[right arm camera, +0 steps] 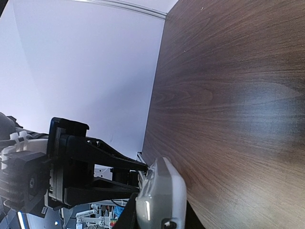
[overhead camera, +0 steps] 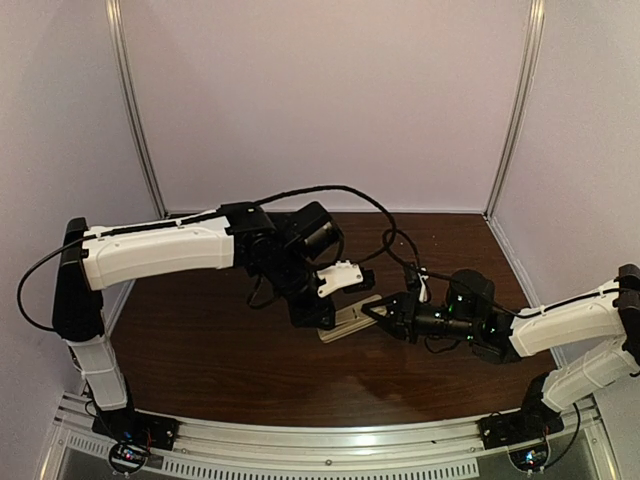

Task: Load the batteries into the remote control
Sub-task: Place the battery cover on the remote control without the battery cover.

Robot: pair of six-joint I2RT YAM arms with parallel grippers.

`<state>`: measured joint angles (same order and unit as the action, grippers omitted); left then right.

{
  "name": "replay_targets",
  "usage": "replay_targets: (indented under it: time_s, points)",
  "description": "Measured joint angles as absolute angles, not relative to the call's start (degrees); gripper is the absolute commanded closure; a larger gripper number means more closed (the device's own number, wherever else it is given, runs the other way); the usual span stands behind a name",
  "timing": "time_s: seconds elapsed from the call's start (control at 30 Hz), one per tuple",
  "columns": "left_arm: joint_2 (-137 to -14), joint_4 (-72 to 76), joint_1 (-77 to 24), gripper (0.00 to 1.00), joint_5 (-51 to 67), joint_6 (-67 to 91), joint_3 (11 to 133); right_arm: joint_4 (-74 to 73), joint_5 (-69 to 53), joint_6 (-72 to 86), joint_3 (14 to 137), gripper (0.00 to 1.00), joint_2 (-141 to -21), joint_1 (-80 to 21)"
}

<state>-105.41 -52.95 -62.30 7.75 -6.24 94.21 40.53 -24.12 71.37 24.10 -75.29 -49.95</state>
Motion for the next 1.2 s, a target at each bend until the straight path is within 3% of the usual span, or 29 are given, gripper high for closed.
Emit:
replay_targets:
  time_s: [0.6,1.2]
  points:
    - [-105.58,-53.78,-62.24,0.76,9.37,-5.76,95.2,40.97,-23.73,70.94,23.73,1.0,-74.94,-50.43]
    - [-106.56,-54.08,-62.19,0.49,11.88,-5.96,95.92,41.34,-23.2,71.35,23.27,1.0,-74.89,-50.46]
